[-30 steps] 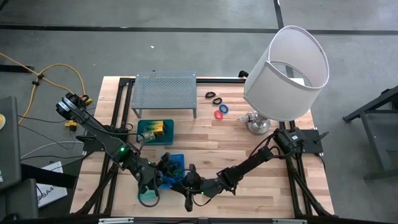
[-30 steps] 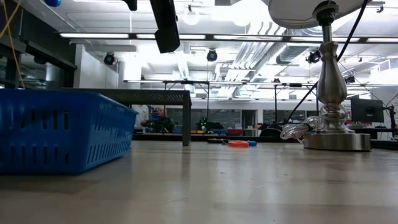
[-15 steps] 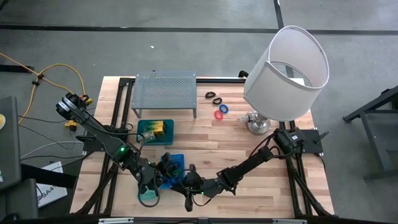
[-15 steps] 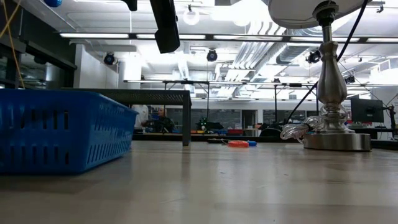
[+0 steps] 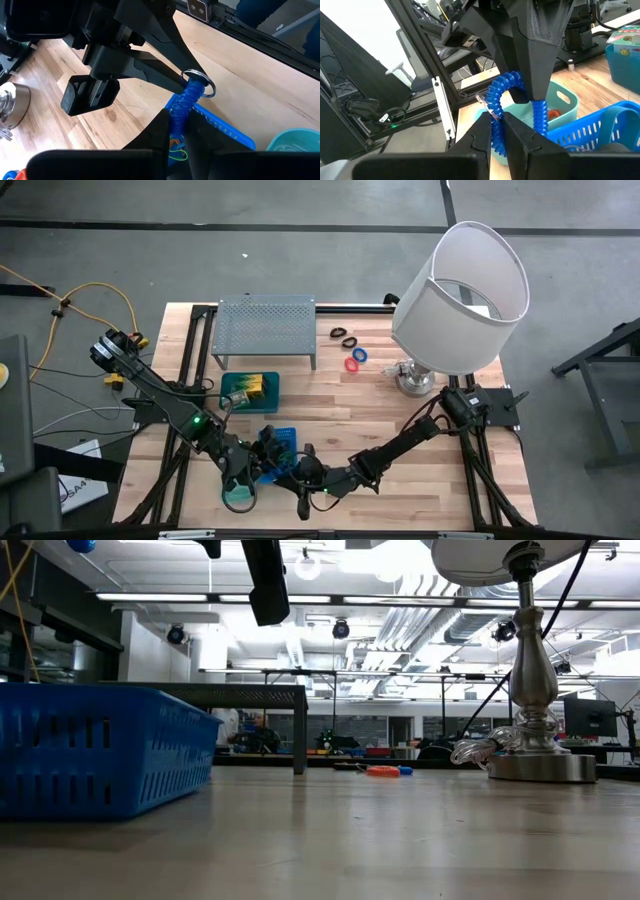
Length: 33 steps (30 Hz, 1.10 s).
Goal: Pick & Place Office Desk Supplies
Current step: Put the bottom blue spring keychain into the green bin
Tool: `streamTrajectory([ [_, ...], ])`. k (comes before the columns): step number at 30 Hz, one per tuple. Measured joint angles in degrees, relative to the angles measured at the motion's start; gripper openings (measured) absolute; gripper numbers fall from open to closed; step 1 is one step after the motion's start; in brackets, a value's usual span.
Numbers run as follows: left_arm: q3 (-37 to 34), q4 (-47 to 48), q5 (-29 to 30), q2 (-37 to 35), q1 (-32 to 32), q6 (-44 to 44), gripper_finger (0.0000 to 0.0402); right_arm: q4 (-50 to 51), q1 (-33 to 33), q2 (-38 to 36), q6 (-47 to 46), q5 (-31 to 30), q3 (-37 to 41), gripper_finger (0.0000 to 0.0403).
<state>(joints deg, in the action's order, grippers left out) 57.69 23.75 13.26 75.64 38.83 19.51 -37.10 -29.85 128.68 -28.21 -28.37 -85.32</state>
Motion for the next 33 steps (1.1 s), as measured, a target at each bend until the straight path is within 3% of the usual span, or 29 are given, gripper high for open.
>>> streamTrajectory([
  [16, 0.00, 0.85, 0.02, 0.00, 2.49, -0.92, 0.0035, 0.69, -0.15, 0.00, 1.51, 0.01, 0.00, 0.0088],
  [33, 0.00, 14.07, 0.02, 0.00, 8.58, -22.41, 0.0035, 6.91, -0.57, 0.00, -3.37, 3.37, -0.02, 0.0093],
])
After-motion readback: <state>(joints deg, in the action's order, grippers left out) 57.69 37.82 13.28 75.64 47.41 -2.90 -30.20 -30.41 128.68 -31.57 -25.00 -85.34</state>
